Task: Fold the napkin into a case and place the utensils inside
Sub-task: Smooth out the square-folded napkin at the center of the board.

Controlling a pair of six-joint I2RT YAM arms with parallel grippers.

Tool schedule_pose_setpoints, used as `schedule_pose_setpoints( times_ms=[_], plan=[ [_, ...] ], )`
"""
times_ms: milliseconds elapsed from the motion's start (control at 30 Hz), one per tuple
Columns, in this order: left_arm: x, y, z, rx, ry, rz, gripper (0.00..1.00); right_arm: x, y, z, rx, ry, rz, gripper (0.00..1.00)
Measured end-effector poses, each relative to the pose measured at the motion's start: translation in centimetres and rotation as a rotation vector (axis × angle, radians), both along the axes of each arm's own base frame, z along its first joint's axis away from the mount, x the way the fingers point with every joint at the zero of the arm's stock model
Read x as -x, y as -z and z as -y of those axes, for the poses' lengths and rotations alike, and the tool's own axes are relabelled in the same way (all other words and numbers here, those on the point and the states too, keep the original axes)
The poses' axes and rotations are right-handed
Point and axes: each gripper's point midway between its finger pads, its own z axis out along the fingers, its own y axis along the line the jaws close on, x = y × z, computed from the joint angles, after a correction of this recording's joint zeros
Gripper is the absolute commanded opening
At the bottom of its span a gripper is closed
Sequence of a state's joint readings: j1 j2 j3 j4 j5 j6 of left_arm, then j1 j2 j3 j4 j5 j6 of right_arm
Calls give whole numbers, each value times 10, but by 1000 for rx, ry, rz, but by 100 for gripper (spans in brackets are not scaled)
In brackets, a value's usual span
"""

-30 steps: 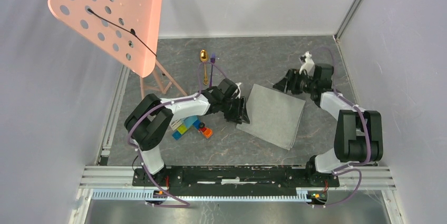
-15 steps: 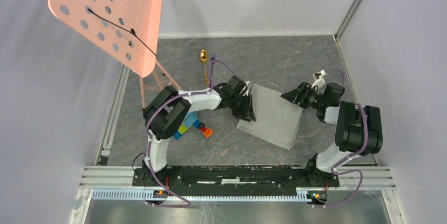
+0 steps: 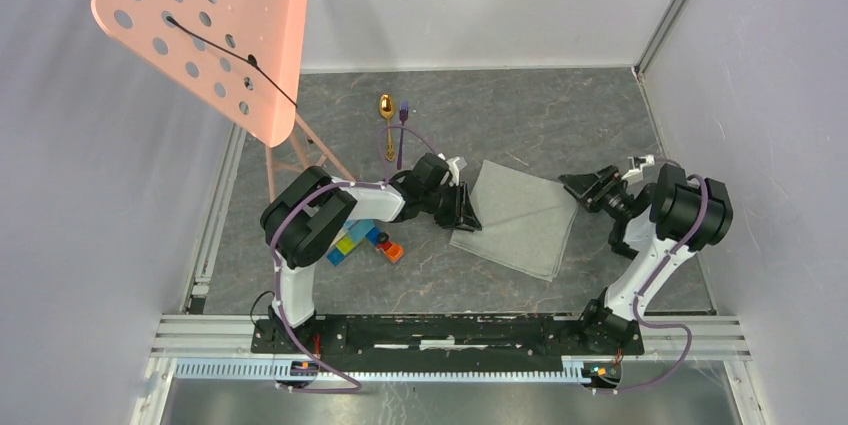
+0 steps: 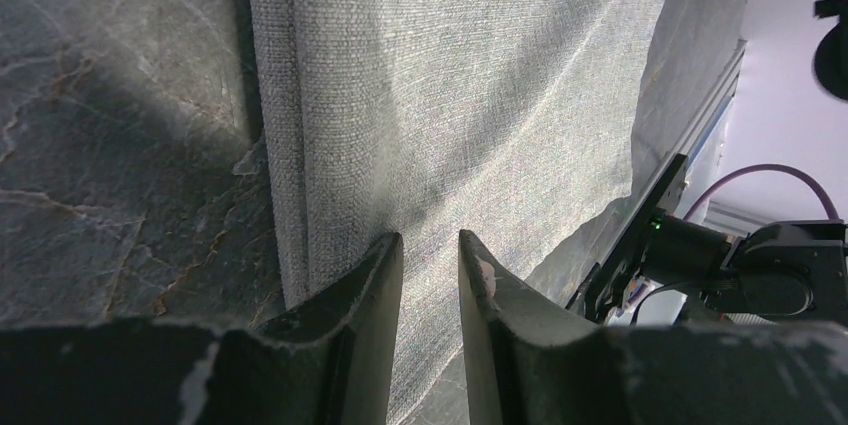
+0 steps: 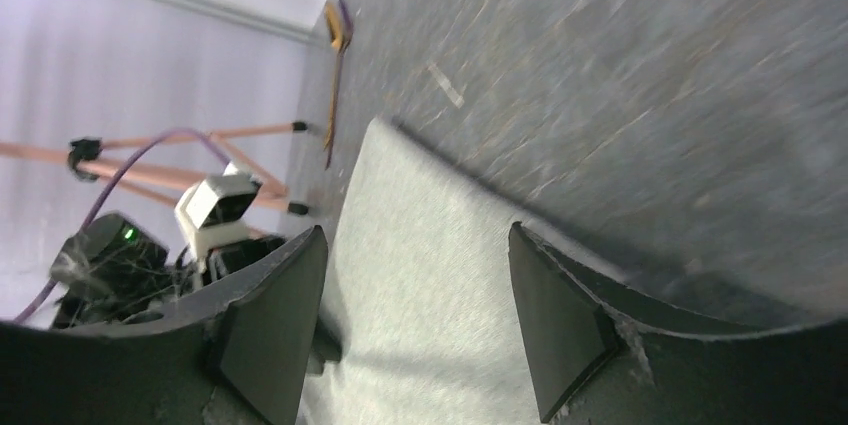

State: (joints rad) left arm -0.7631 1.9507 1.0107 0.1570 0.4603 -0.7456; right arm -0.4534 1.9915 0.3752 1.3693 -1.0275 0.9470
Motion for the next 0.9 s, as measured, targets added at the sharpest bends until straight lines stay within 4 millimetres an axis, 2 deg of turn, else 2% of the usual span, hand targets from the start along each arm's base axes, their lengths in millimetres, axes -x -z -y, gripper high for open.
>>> schedule_pose_setpoints(
  times_ms=[100, 200, 267, 333, 433, 500, 600, 667, 733, 833, 900],
  plan=[
    [0, 0, 0, 6, 4, 2, 38, -21, 5, 21, 67, 51, -26, 74],
    [1, -1, 1, 6, 5, 2, 40, -47, 12, 44, 192, 109, -90, 72],
    [0, -2, 1, 8, 7, 0, 42, -58, 12, 60, 281, 154, -131, 72],
    [1, -4, 2, 7, 11, -5, 45, -59, 10, 73, 374, 201, -181, 73],
    [3, -8, 3, -4, 16, -16, 50, -38, 3, 79, 539, 254, -294, 74],
    [5, -12, 3, -13, 18, -25, 53, -29, -14, 66, 618, 235, -290, 74],
    [8, -19, 0, -33, 19, -44, 55, -16, -54, 22, 690, 142, -191, 71],
    [7, -26, 0, -37, 18, -46, 57, -5, -69, -8, 687, 64, -122, 69],
    [4, -34, 3, -33, 19, -37, 57, 13, -64, -33, 661, -27, -109, 67],
    [-5, -45, 9, -20, 14, -11, 59, 60, -27, -64, 630, -170, -204, 68],
    [-12, -48, 13, -18, 5, 6, 59, 93, -4, -76, 623, -240, -282, 67]
  ],
)
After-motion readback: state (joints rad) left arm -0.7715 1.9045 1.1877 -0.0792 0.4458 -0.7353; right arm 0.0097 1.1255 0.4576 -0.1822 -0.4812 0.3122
